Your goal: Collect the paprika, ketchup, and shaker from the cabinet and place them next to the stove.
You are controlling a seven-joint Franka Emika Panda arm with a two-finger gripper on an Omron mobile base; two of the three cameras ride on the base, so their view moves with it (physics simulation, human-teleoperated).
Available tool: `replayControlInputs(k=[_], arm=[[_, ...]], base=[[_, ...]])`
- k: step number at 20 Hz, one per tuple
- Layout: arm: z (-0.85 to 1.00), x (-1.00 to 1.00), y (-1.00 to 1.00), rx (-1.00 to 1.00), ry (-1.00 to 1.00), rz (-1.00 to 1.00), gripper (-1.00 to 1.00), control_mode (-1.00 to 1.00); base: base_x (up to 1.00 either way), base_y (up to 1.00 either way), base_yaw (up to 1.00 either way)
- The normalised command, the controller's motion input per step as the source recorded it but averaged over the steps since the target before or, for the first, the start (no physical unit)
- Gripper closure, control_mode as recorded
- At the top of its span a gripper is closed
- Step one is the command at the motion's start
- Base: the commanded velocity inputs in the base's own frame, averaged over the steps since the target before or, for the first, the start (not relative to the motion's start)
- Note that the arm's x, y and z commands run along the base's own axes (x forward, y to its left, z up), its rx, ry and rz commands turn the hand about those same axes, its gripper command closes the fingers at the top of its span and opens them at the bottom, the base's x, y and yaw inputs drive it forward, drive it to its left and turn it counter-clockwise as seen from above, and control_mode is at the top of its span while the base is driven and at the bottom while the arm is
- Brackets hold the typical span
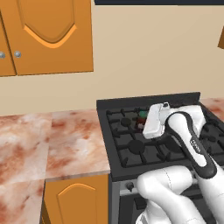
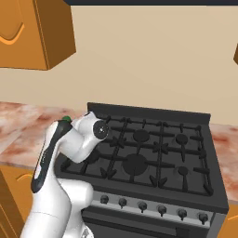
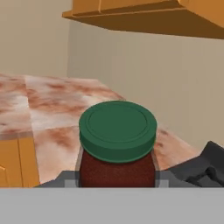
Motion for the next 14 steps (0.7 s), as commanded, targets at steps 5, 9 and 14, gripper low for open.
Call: replayControlInputs(k=[5, 9, 14], arm=[[-0.11, 0.49, 0.70, -0.04, 0.03, 0.30, 1.00, -1.00], [-0.01, 0.59, 0.65, -0.04, 0.03, 0.18, 1.00, -1.00], [-0.01, 0.58, 0.49, -0.01, 0.00, 0.10, 1.00, -1.00]], base=[[0.00, 0.00, 0.00], [0.00, 0.00, 0.00], [0.00, 0.00, 0.00]])
